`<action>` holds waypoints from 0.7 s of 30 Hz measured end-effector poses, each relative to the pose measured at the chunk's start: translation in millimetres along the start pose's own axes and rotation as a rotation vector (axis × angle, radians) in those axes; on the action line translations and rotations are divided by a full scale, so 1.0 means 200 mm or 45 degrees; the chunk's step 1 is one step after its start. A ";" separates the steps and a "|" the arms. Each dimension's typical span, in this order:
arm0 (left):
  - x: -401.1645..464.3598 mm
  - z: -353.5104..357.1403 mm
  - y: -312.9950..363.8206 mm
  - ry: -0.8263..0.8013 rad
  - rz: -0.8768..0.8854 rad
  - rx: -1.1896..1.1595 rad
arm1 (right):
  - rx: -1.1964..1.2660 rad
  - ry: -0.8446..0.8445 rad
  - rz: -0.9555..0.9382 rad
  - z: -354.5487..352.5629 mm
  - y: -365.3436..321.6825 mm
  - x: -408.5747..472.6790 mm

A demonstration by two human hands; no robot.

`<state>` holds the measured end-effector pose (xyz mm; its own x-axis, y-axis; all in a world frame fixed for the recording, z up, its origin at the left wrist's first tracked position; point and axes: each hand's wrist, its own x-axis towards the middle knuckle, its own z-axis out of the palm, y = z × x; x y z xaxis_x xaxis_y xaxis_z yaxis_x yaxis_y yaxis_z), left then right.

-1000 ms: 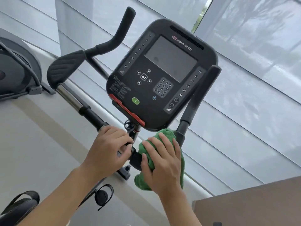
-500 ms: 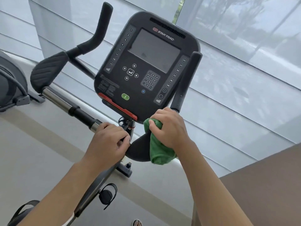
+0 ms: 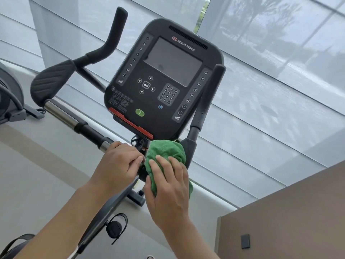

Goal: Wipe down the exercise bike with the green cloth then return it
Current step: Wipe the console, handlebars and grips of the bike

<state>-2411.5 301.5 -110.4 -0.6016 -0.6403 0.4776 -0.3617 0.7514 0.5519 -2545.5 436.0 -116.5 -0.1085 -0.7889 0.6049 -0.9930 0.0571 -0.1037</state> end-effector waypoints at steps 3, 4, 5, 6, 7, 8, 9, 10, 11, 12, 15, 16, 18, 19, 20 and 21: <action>0.00 0.00 -0.02 -0.008 0.002 0.001 | -0.024 0.075 -0.102 -0.01 0.14 0.06; 0.00 0.01 -0.02 -0.008 0.000 0.001 | 0.034 0.111 -0.113 -0.02 0.20 0.12; -0.01 0.01 -0.02 -0.003 -0.004 0.003 | 0.118 0.129 -0.091 -0.03 0.26 0.20; 0.00 0.01 -0.02 0.002 -0.008 0.006 | 0.195 0.118 -0.042 -0.05 0.32 0.28; 0.00 0.02 -0.02 0.005 -0.014 0.006 | 0.244 0.076 0.015 -0.06 0.37 0.36; 0.00 0.03 -0.02 0.010 -0.025 0.004 | 0.253 0.013 0.065 -0.07 0.41 0.44; 0.00 0.03 -0.02 0.015 -0.038 0.003 | 0.224 -0.069 0.107 -0.07 0.44 0.51; 0.01 0.03 -0.02 0.021 -0.049 0.003 | 0.165 -0.163 0.138 -0.07 0.46 0.58; 0.01 0.04 -0.02 0.025 -0.054 0.004 | 0.084 -0.258 0.153 -0.06 0.46 0.63; 0.01 0.03 -0.02 0.024 -0.054 0.004 | -0.010 -0.344 0.153 -0.05 0.46 0.68; 0.01 0.03 -0.02 0.020 -0.048 -0.020 | -0.195 -0.526 0.125 -0.03 0.43 0.77; 0.01 0.02 -0.02 0.020 -0.047 -0.032 | -0.209 -0.553 0.124 -0.04 0.41 0.77; 0.01 0.02 -0.03 0.031 -0.039 -0.058 | -0.236 -0.535 0.108 -0.06 0.35 0.74; 0.00 0.01 -0.03 0.039 -0.029 -0.071 | -0.236 -0.494 0.073 -0.08 0.31 0.69; 0.00 0.01 -0.04 0.044 -0.013 -0.082 | -0.203 -0.434 0.041 -0.09 0.26 0.63; -0.01 0.00 -0.05 0.047 0.007 -0.087 | -0.137 -0.360 0.025 -0.11 0.21 0.56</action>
<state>-2407.3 295.8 -117.3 -0.5760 -0.6426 0.5052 -0.3082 0.7432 0.5939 -2599.6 362.6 -36.1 -0.1250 -0.9251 0.3586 -0.9918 0.1265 -0.0194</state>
